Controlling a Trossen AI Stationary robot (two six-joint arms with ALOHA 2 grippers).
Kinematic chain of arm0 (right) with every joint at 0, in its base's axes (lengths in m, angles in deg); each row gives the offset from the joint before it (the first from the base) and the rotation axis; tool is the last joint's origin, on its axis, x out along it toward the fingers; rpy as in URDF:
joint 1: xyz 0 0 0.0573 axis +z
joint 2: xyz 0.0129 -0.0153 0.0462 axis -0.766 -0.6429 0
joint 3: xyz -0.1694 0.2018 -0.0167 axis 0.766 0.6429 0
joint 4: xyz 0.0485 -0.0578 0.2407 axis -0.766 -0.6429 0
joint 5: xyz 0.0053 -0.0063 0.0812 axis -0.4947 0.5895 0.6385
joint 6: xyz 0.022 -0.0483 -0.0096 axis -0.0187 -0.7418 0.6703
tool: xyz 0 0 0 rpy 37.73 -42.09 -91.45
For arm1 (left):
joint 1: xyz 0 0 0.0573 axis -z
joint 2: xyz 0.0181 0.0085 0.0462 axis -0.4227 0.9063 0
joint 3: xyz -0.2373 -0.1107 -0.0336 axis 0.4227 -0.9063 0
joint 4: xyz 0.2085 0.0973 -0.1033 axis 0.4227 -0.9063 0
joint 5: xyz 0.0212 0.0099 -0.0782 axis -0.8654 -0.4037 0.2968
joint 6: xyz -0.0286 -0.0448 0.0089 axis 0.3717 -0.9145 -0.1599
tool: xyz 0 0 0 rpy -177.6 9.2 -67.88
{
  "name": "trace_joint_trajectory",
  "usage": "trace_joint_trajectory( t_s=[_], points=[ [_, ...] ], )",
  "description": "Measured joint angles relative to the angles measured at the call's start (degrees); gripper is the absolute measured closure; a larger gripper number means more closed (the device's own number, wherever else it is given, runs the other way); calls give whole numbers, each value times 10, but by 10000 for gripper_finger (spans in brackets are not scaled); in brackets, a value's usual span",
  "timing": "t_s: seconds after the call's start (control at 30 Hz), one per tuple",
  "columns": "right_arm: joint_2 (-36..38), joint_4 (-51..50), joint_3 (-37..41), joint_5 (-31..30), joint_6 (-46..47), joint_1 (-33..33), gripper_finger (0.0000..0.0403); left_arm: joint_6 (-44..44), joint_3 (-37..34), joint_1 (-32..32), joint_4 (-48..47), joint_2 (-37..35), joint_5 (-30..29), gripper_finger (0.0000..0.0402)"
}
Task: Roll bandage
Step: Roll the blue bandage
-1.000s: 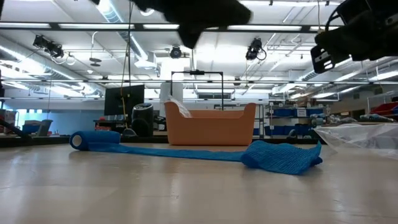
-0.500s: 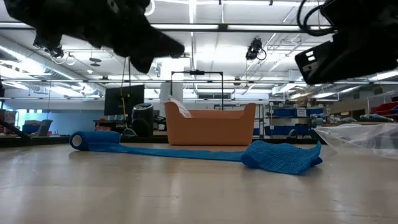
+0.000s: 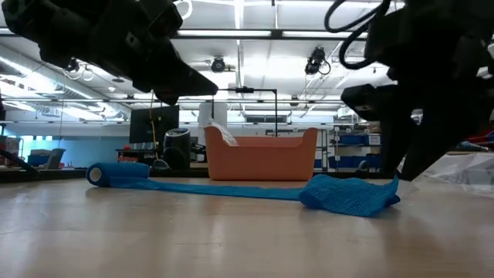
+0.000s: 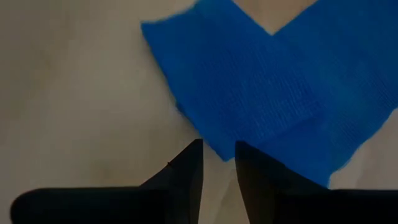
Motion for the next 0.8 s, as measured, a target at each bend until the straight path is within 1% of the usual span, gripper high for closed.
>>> trace_joint_trajectory(
  t_s=[0.13,0.2,0.27,0.4,0.43,0.57,0.67,0.8],
  points=[
    [-32,-30,-32,-12,-17,0,306,11,0,0,-2,0,0,401],
    [-41,-45,-43,-15,-25,0,313,12,0,0,-3,0,0,401],
    [-41,-56,-47,-15,-27,2,330,12,0,0,-8,0,1,401],
    [-31,-75,-56,-16,-27,13,387,9,0,0,-17,0,1,400],
    [-28,-77,-60,-16,-27,18,394,9,0,0,-18,0,1,400],
    [-18,-105,-72,-14,-7,34,392,9,0,0,-18,0,2,400],
    [-15,-151,-87,-15,14,48,399,9,0,0,-18,0,2,400],
    [-15,-203,-106,-14,52,69,397,9,0,0,-18,0,7,400]
  ],
)
